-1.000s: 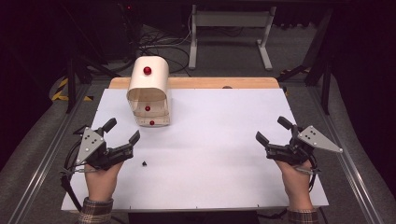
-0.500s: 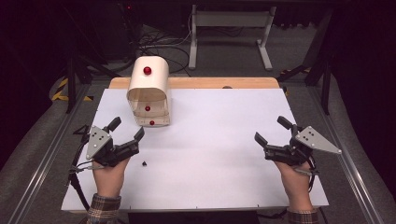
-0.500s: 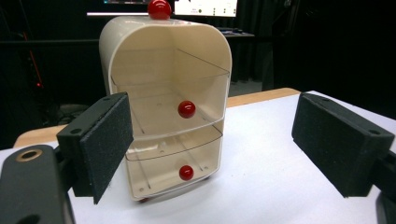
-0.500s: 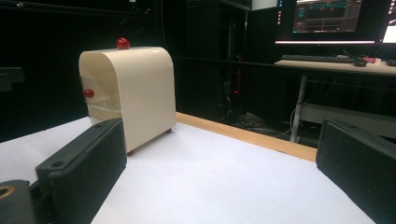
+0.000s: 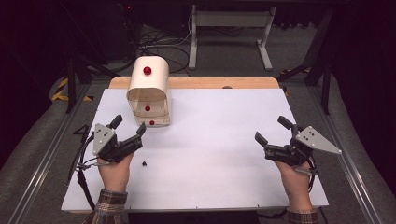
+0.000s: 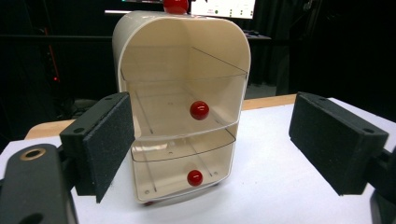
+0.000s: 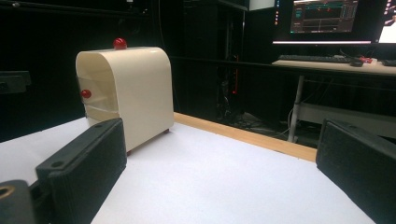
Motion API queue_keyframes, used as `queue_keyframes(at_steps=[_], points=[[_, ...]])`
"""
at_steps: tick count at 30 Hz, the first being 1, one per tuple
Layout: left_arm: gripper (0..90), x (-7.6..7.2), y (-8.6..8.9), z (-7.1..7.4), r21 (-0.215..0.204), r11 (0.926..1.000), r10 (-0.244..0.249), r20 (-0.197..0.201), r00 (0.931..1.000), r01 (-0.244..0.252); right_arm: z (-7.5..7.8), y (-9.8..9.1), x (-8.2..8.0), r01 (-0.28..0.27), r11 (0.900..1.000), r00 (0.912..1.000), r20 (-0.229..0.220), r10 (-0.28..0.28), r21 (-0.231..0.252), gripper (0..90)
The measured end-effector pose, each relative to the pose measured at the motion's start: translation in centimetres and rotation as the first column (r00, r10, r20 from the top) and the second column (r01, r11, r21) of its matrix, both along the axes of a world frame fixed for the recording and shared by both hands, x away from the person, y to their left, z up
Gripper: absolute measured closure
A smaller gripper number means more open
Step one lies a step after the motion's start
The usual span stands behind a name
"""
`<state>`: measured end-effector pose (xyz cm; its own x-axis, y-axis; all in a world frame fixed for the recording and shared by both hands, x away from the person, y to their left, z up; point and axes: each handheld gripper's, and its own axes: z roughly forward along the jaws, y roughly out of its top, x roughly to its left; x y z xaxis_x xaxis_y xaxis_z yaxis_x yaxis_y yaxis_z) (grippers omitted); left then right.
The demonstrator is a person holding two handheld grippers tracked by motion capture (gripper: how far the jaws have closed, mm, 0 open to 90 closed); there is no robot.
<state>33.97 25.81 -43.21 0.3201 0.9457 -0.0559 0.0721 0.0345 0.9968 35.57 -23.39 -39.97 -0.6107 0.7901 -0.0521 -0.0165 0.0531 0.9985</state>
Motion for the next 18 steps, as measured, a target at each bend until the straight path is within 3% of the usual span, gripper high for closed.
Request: queue_keyframes(at_steps=[10,18], points=[[18.7,0.6,-1.2,-0.3,0.020,0.9988,0.044,0.015,0.9989,-0.045,0.0,0.0,0.0,0.007,1.0000,1.0000,-0.001,-0.007,0.002,2.5],[20.7,1.1,-1.6,-0.6,0.003,0.9982,0.060,0.018,0.9980,-0.061,0.0,0.0,0.0,0.008,0.9999,1.0000,-0.001,-0.008,0.006,2.6]])
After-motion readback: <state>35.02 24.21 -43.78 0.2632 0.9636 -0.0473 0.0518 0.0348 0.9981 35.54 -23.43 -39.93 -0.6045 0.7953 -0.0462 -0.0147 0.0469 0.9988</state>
